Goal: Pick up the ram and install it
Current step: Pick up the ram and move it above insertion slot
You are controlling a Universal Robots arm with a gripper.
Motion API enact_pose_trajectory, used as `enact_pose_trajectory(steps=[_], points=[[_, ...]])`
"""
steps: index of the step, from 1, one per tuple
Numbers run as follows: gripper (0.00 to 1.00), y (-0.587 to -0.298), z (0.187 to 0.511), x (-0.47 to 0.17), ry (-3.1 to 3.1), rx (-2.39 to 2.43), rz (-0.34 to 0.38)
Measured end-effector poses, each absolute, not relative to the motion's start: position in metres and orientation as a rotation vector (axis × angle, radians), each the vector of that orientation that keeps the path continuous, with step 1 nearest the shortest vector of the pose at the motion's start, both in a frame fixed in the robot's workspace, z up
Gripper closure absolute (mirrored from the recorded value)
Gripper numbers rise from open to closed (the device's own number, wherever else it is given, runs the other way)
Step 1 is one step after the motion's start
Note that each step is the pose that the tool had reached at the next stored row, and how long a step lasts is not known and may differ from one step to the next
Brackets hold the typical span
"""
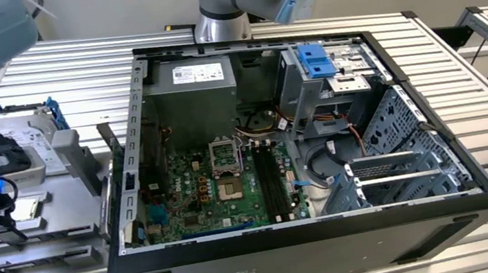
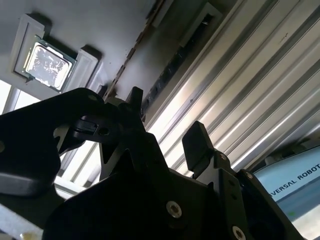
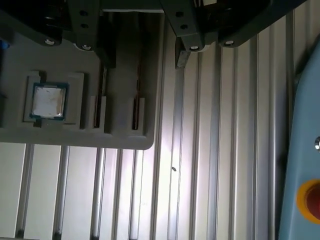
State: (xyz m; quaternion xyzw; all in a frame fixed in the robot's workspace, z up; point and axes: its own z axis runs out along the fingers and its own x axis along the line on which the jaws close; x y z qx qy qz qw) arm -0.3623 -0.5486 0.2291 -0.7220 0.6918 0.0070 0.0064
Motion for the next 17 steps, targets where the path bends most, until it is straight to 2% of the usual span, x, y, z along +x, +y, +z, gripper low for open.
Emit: enact_pose_trajectory(steps=[17], points=[[0.0, -0.535, 0.208, -0.362, 2.204, -2.246, -0.007]])
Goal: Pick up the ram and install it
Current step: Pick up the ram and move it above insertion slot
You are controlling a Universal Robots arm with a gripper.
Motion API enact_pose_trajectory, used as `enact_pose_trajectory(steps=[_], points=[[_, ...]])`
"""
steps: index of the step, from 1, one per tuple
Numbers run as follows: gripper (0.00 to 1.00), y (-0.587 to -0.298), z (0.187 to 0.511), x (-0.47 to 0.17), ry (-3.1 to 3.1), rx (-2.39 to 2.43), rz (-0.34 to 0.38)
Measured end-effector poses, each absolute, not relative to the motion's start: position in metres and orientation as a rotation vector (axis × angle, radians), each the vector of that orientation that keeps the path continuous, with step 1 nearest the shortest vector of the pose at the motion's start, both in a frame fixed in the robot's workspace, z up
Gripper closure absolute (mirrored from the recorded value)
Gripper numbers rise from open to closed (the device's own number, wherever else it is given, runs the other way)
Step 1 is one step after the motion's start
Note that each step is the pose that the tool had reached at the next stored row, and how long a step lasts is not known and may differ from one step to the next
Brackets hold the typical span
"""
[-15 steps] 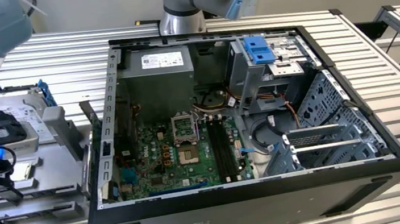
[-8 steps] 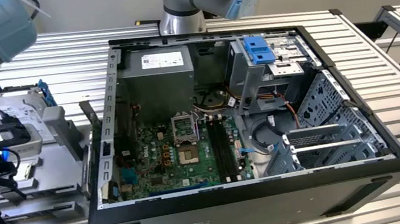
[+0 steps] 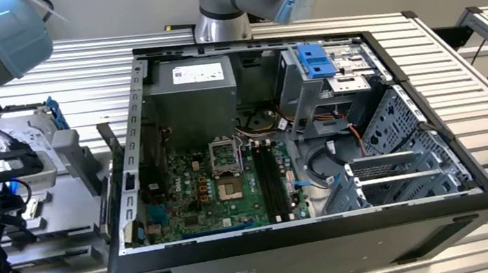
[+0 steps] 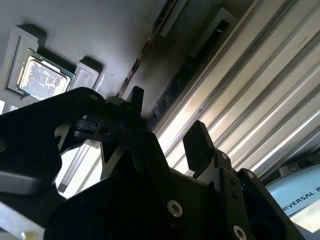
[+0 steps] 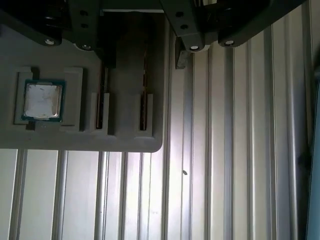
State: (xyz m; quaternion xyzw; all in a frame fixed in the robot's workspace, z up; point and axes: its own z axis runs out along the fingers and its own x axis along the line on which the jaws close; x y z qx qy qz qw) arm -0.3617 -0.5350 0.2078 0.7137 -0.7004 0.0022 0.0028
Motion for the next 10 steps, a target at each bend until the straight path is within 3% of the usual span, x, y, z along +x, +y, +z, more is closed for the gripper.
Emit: enact_pose_trajectory(steps=[10], points=[[0.0, -0.5324, 0.1986, -0.3644, -2.187, 2.232, 0.023]])
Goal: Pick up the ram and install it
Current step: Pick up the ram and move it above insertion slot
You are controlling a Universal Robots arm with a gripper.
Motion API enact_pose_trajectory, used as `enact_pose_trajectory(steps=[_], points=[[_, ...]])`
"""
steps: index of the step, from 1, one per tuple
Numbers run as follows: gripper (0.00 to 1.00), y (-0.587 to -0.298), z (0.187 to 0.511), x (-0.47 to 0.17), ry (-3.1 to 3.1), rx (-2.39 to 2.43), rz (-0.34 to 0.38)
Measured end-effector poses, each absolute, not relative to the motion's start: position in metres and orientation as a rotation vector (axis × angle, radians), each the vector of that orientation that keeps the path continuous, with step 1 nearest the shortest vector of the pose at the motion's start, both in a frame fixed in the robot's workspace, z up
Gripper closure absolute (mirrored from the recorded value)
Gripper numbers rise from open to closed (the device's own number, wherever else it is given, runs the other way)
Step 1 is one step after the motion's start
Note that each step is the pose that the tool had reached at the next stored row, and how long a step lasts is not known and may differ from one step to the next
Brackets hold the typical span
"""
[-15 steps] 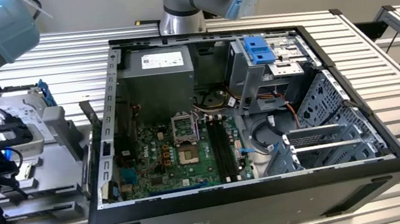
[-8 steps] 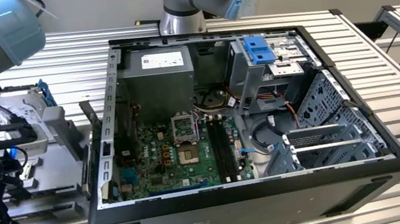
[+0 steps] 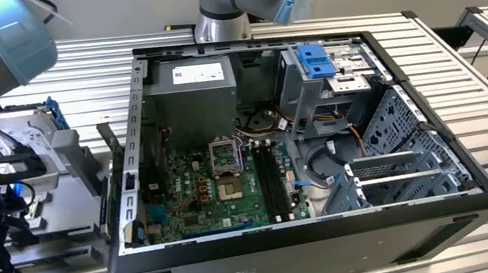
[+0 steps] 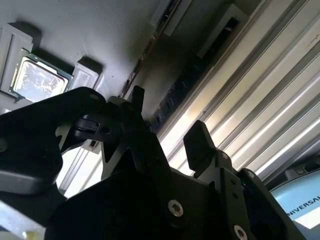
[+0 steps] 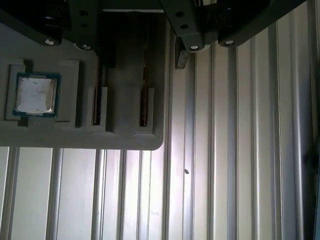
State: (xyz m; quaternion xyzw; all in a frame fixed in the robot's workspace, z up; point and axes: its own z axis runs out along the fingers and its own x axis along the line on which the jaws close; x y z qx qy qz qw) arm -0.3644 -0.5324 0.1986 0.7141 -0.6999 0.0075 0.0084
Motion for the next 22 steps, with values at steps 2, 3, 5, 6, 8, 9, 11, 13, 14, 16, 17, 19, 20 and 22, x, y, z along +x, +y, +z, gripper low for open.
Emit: enact_pose_trajectory(steps=[2, 3, 5, 6, 8, 9, 11, 13, 14, 16, 17, 19, 20, 22], points=[[0.0, -0.5324, 0.1967, -0.3645, -2.185, 2.233, 0.025], [0.0, -0.5324, 0.1955, -0.3645, -2.184, 2.233, 0.025], [0.0, -0.5324, 0.1935, -0.3645, -2.182, 2.234, 0.027], [0.0, -0.5324, 0.1934, -0.3646, -2.182, 2.235, 0.028], [0.0, -0.5324, 0.1934, -0.3646, -2.181, 2.235, 0.028], [0.0, -0.5324, 0.1933, -0.3645, -2.181, 2.236, 0.028], [0.0, -0.5324, 0.1933, -0.3645, -2.181, 2.236, 0.028], [0.0, -0.5324, 0.1933, -0.3645, -2.181, 2.236, 0.028], [0.0, -0.5324, 0.1933, -0.3645, -2.181, 2.236, 0.028], [0.0, -0.5324, 0.1933, -0.3645, -2.18, 2.237, 0.028], [0.0, -0.5324, 0.1933, -0.3645, -2.18, 2.237, 0.028], [0.0, -0.5324, 0.1933, -0.3645, -2.18, 2.237, 0.028], [0.0, -0.5324, 0.1933, -0.3645, -2.18, 2.237, 0.028], [0.0, -0.5324, 0.1934, -0.3645, -2.184, 2.241, 0.02]])
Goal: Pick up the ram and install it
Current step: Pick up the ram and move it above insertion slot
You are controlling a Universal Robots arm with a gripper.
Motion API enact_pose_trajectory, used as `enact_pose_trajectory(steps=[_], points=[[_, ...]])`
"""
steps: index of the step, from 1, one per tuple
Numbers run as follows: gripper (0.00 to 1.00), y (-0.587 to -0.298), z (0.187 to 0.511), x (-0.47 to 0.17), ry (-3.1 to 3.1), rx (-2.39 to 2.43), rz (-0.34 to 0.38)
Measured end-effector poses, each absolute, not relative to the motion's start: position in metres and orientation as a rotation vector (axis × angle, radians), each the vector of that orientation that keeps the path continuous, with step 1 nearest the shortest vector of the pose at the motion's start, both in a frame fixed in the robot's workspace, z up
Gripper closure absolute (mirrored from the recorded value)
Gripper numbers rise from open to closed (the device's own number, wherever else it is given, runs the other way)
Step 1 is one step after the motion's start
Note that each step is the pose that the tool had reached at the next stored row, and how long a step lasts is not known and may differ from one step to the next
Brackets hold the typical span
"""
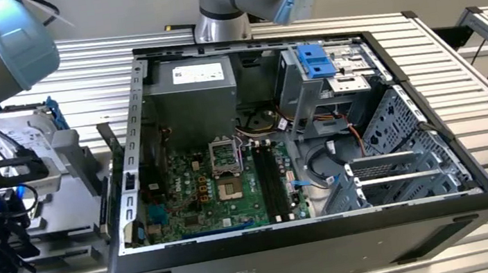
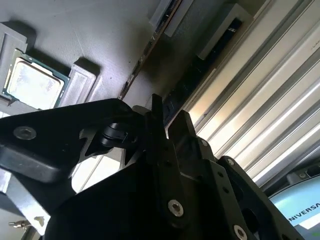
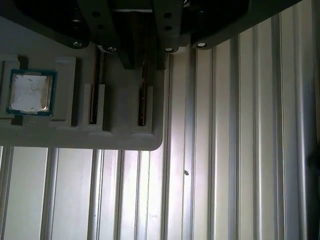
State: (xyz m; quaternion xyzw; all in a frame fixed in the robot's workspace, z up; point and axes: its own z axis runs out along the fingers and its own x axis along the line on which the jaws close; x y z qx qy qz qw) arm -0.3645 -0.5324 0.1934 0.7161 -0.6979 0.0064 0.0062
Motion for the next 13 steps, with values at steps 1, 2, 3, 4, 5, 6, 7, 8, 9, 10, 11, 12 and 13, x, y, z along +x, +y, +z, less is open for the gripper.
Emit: enact_pose_trajectory(steps=[1, 2, 3, 4, 5, 6, 7, 8, 9, 10, 11, 12, 13], points=[[0.0, -0.5323, 0.1933, -0.3646, -2.186, 2.243, 0.016], [0.0, -0.5323, 0.1933, -0.3646, -2.186, 2.243, 0.016], [0.0, -0.5323, 0.1933, -0.3646, -2.187, 2.243, 0.015], [0.0, -0.5323, 0.1933, -0.3645, -2.187, 2.243, 0.015], [0.0, -0.5324, 0.1934, -0.3645, -2.186, 2.243, 0.015], [0.0, -0.5324, 0.1933, -0.3645, -2.187, 2.243, 0.015], [0.0, -0.5324, 0.1934, -0.3645, -2.187, 2.243, 0.015], [0.0, -0.5323, 0.1933, -0.3645, -2.187, 2.243, 0.015], [0.0, -0.5322, 0.1932, -0.3645, -2.187, 2.243, 0.015], [0.0, -0.5317, 0.1933, -0.3645, -2.187, 2.243, 0.015], [0.0, -0.5311, 0.1933, -0.3646, -2.187, 2.243, 0.015], [0.0, -0.5304, 0.1933, -0.3648, -2.187, 2.243, 0.015], [0.0, -0.5298, 0.1933, -0.365, -2.187, 2.243, 0.015]])
